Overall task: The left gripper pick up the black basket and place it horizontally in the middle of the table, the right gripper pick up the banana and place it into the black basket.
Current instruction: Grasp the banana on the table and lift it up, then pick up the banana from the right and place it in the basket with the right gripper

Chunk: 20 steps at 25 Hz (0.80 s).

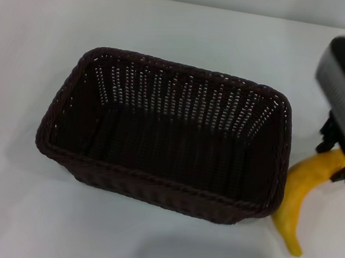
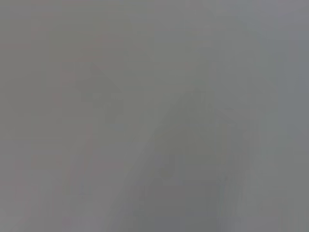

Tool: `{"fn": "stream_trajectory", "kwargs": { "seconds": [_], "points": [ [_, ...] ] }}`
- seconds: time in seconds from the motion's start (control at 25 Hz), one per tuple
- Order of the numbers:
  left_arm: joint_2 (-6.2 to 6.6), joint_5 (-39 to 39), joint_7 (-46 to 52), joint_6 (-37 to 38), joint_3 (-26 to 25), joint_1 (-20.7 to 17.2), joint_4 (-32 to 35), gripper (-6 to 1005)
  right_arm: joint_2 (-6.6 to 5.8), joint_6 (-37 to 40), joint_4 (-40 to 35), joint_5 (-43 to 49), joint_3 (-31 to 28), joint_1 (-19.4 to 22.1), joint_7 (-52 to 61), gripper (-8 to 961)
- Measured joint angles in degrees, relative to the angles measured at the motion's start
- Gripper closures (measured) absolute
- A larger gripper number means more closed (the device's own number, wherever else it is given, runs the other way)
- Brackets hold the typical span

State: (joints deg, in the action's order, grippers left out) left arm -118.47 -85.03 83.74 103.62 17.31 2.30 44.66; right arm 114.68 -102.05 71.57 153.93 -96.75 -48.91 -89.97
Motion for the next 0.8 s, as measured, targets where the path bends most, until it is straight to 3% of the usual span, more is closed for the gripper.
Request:
{"fn": "stream_trajectory", "kwargs": {
  "seconds": [0.48, 0.8],
  "points": [
    [0.00, 0.29, -0.04, 0.00, 0.01, -0.02, -0.21, 194, -0.45, -2.49, 3.30, 10.98, -8.04, -0.07, -0.45, 486],
    [0.00, 0.40, 0.14, 0.00, -0.10, -0.02, -0.31, 194, -1.51, -4.24, 13.82, 12.14, -15.60, -0.08, -0.69, 487]
  ]
}}
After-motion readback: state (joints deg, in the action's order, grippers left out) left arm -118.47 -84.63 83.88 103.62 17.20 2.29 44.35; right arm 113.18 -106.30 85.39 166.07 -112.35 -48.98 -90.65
